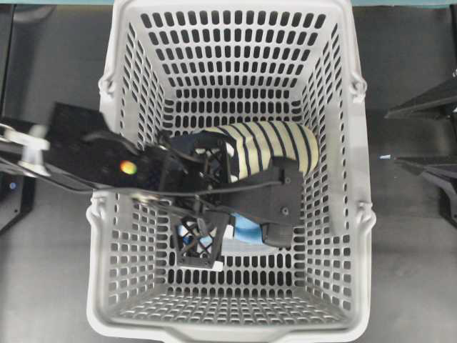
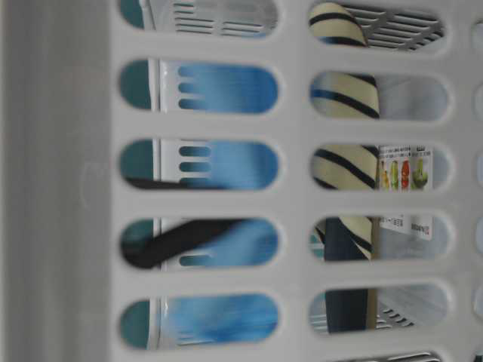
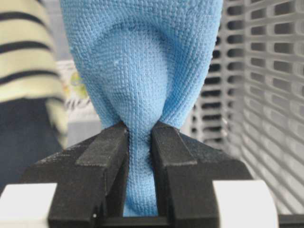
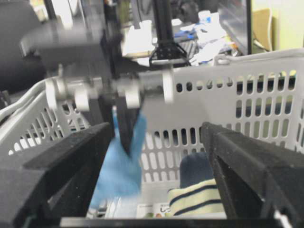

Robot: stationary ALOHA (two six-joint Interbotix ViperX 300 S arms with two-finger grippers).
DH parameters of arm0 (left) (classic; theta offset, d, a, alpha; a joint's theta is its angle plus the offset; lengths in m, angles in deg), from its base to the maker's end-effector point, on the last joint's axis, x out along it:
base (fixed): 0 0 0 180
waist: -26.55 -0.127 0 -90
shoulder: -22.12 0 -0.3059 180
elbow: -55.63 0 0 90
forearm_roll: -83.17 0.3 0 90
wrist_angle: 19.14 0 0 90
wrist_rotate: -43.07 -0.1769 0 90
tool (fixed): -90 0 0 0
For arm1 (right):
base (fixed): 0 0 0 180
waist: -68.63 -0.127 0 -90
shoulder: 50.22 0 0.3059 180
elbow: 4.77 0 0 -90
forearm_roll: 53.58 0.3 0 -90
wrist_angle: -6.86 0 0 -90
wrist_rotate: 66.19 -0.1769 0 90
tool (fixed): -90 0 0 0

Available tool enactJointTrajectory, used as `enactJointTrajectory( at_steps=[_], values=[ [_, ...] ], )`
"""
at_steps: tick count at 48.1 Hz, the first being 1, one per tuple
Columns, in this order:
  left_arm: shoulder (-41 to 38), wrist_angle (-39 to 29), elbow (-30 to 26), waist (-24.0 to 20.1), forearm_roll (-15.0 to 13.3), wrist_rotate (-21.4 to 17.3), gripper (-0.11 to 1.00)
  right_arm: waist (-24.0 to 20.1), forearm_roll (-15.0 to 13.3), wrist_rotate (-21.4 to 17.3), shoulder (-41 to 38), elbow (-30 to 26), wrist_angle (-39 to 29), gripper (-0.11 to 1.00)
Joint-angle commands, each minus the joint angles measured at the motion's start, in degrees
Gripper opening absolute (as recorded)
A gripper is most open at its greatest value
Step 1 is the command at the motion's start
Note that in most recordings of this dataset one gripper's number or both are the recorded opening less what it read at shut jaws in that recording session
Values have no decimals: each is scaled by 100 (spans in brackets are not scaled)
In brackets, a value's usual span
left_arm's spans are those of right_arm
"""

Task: Pick up the blue cloth from the shopping basket with the left arm.
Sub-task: 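Raise the held blue cloth upward out of the basket with left gripper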

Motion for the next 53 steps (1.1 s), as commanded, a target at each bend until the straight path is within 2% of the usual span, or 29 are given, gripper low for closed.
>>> enactJointTrajectory(
  at_steps=[1, 9, 14, 53],
  values=[
    [308, -501, -677, 35, 9, 9, 12, 9, 9, 0, -35, -53, 53, 74],
    [378, -1011, -1336, 35, 18, 0, 12, -18, 9, 0, -35, -53, 35, 74],
    [343, -1195, -1512, 35, 18, -9, 12, -18, 18, 0, -35, -26, 18, 74],
    [281, -1292, -1494, 35, 18, -18, 12, -18, 18, 0, -35, 18, 0, 74]
  ],
)
